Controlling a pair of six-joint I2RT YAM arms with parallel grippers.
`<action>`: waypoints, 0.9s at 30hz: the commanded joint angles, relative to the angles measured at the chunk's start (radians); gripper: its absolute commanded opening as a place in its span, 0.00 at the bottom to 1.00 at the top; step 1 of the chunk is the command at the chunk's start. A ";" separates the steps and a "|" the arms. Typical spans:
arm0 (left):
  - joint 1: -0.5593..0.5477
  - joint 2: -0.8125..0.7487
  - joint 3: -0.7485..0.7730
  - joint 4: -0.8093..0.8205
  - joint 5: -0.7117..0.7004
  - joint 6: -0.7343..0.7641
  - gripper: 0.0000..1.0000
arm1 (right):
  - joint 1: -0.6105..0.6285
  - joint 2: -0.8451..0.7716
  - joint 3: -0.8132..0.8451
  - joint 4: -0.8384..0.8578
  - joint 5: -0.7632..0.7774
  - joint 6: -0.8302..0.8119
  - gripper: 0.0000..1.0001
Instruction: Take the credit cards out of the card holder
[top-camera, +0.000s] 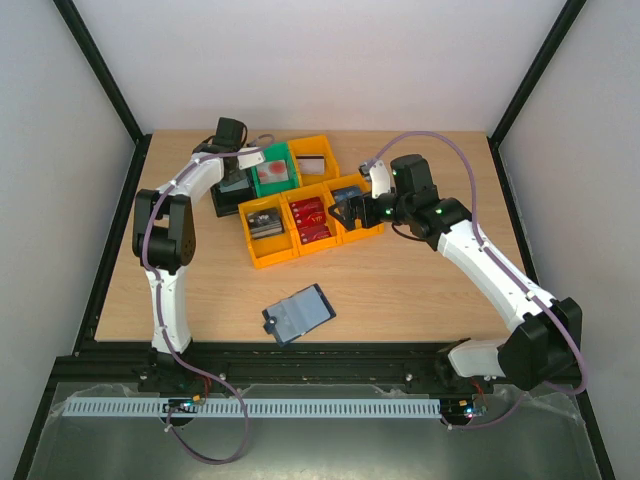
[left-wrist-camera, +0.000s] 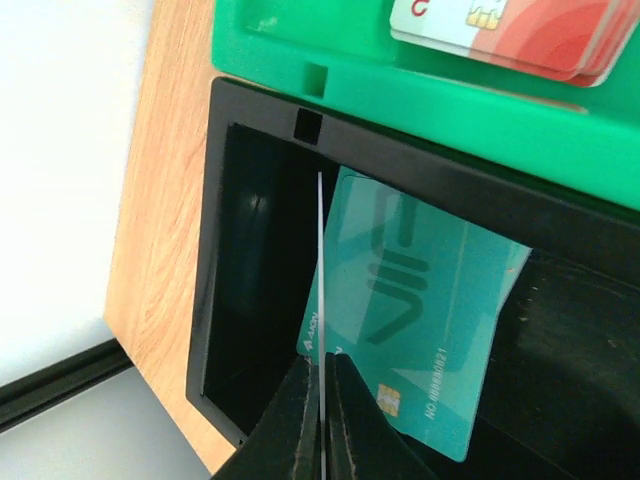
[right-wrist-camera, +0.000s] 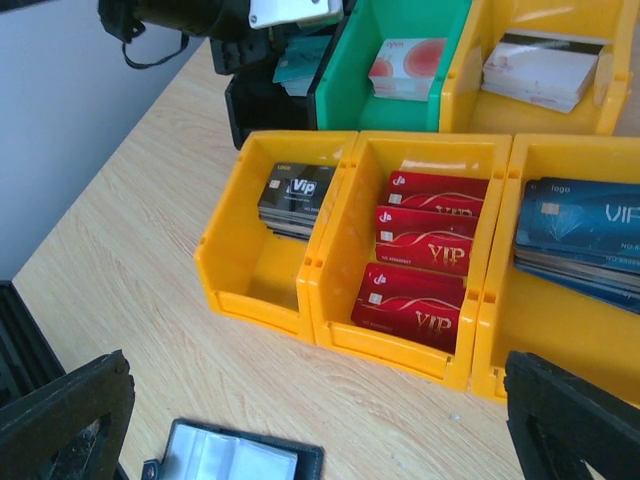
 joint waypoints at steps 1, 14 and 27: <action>0.012 0.010 -0.028 0.076 -0.006 0.026 0.02 | -0.006 0.012 0.055 -0.022 0.006 -0.013 0.99; 0.015 -0.042 -0.128 0.158 0.040 0.062 0.49 | -0.006 0.008 0.069 -0.030 -0.013 -0.020 0.99; 0.058 -0.140 0.026 -0.003 0.328 -0.173 0.64 | -0.006 -0.021 0.059 -0.031 -0.026 -0.025 0.99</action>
